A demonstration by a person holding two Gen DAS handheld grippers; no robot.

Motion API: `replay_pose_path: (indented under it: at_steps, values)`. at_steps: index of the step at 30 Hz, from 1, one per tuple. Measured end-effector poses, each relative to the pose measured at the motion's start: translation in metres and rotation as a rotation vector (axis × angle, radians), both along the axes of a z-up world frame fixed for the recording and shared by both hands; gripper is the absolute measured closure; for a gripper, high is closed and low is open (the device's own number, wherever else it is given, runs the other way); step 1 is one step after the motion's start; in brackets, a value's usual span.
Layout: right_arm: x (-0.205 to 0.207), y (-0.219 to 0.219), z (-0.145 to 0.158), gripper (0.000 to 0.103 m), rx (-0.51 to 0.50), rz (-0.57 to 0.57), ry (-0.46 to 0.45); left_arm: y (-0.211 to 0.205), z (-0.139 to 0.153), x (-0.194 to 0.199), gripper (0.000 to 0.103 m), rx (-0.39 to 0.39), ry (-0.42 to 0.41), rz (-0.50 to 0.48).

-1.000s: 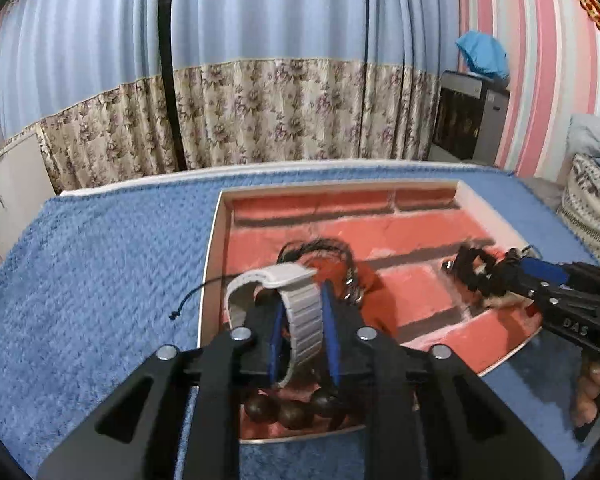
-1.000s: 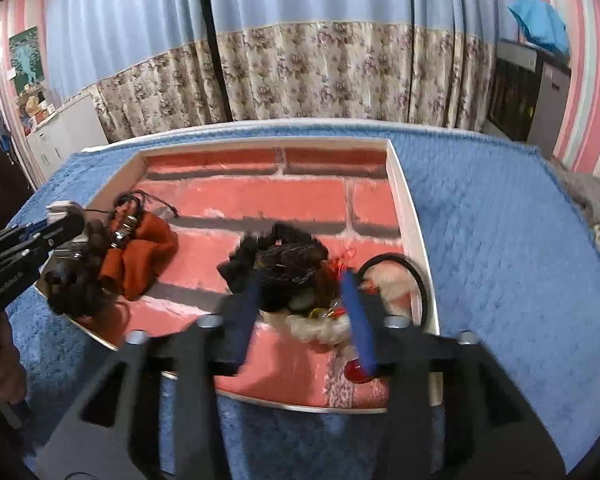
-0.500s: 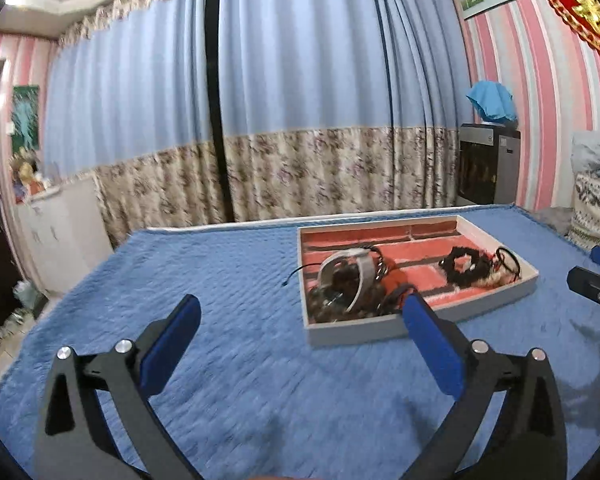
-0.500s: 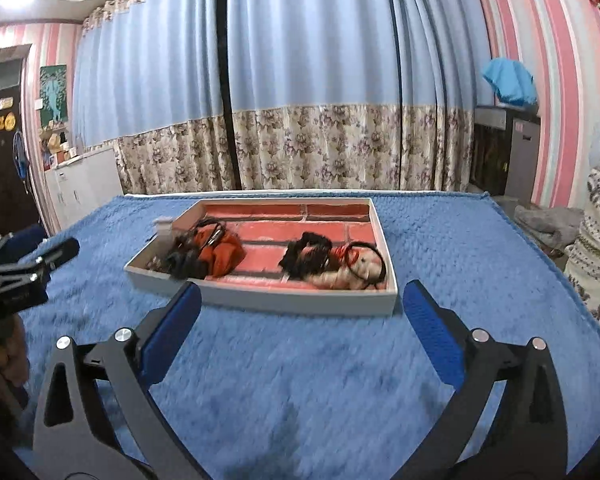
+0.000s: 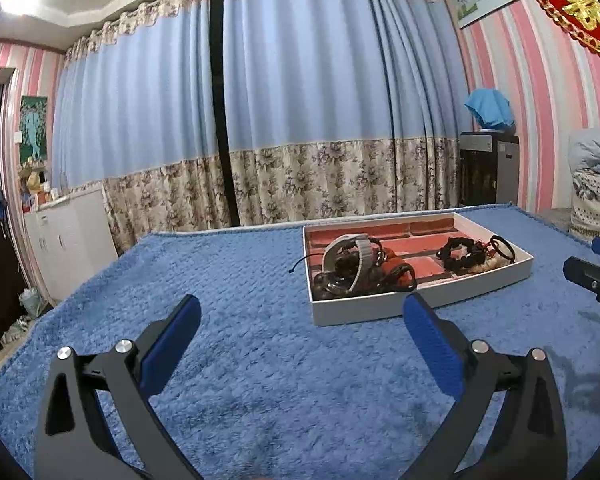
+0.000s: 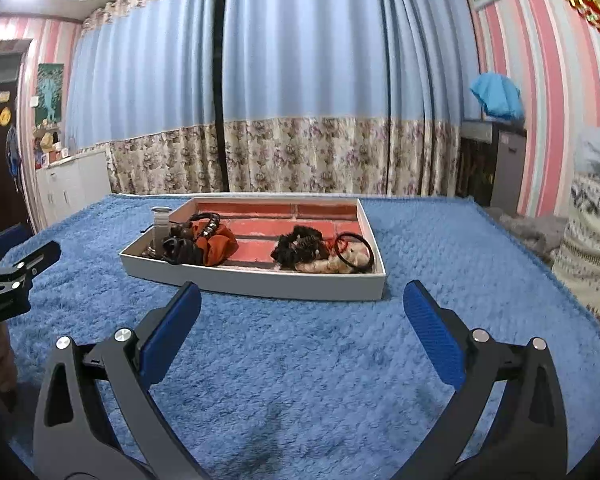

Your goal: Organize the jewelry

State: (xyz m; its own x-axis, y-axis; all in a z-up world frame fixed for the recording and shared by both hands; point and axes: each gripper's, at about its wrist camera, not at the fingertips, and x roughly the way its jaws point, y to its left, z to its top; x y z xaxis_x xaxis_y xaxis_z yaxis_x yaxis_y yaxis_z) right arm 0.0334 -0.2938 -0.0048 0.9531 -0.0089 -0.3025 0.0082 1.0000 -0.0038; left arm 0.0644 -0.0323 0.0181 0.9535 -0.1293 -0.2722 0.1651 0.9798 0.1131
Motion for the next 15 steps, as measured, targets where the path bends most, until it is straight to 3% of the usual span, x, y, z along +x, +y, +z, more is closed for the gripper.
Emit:
replay_pose_path:
  at_steps: [3,6,15]
  values:
    - [-0.008,0.003,0.002,0.004,-0.016,-0.008,-0.046,0.004,0.001,0.0,0.004,-0.025,-0.008,0.008]
    - [-0.005,-0.003,0.001,0.004,0.015,-0.015,-0.036,0.011,0.002,0.005,0.004,-0.062,0.012,0.015]
    - [-0.006,-0.007,0.001,0.004,0.02,-0.023,-0.032,0.004,0.002,0.001,0.004,-0.032,-0.006,0.014]
